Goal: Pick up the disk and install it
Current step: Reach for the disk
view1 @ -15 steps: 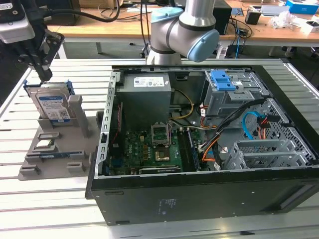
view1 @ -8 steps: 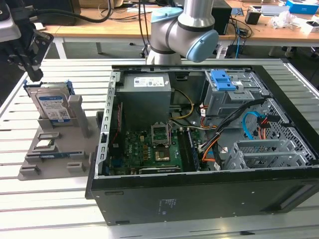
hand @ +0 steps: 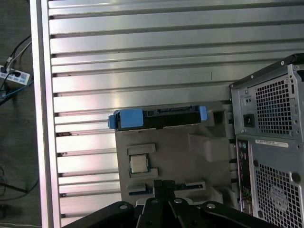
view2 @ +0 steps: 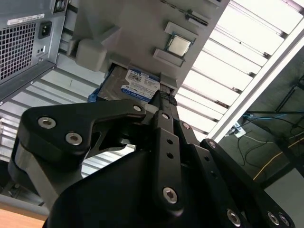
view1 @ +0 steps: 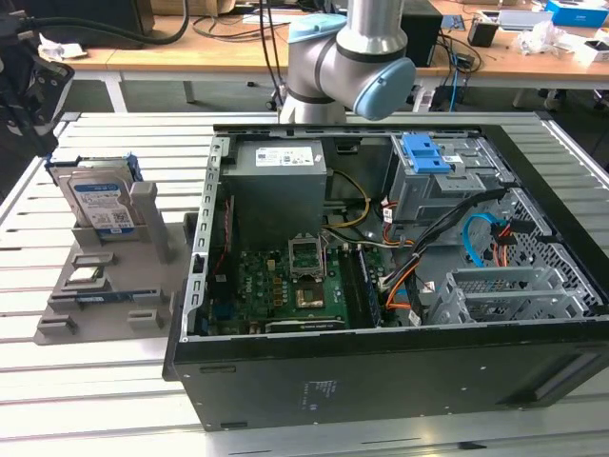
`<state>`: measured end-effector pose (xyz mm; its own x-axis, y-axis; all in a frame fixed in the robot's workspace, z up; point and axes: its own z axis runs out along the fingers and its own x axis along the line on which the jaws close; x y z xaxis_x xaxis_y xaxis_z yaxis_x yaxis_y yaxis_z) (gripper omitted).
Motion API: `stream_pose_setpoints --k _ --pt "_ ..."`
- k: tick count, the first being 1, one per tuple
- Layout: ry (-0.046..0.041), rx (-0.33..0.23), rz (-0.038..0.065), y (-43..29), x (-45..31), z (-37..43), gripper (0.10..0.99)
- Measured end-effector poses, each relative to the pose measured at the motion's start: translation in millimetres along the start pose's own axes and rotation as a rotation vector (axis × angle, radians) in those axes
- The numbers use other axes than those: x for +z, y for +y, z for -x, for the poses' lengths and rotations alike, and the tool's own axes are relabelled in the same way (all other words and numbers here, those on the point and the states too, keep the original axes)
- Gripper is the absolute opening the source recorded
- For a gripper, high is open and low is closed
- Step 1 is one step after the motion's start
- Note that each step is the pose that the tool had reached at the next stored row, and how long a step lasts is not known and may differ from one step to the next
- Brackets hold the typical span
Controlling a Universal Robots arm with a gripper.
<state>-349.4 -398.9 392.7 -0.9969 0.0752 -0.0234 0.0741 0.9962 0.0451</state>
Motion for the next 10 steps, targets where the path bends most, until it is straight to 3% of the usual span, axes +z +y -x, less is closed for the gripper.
stream_pose_setpoints --k 4,6,10 --pt "0.0001 0.0 -0.001 1.8 0.0 -6.9 0.106" --pt "0.0 0.0 -0.001 7.7 0.4 -7.8 0.106" --pt "-0.0001 0.0 -0.003 10.8 0.5 -18.8 0.106"
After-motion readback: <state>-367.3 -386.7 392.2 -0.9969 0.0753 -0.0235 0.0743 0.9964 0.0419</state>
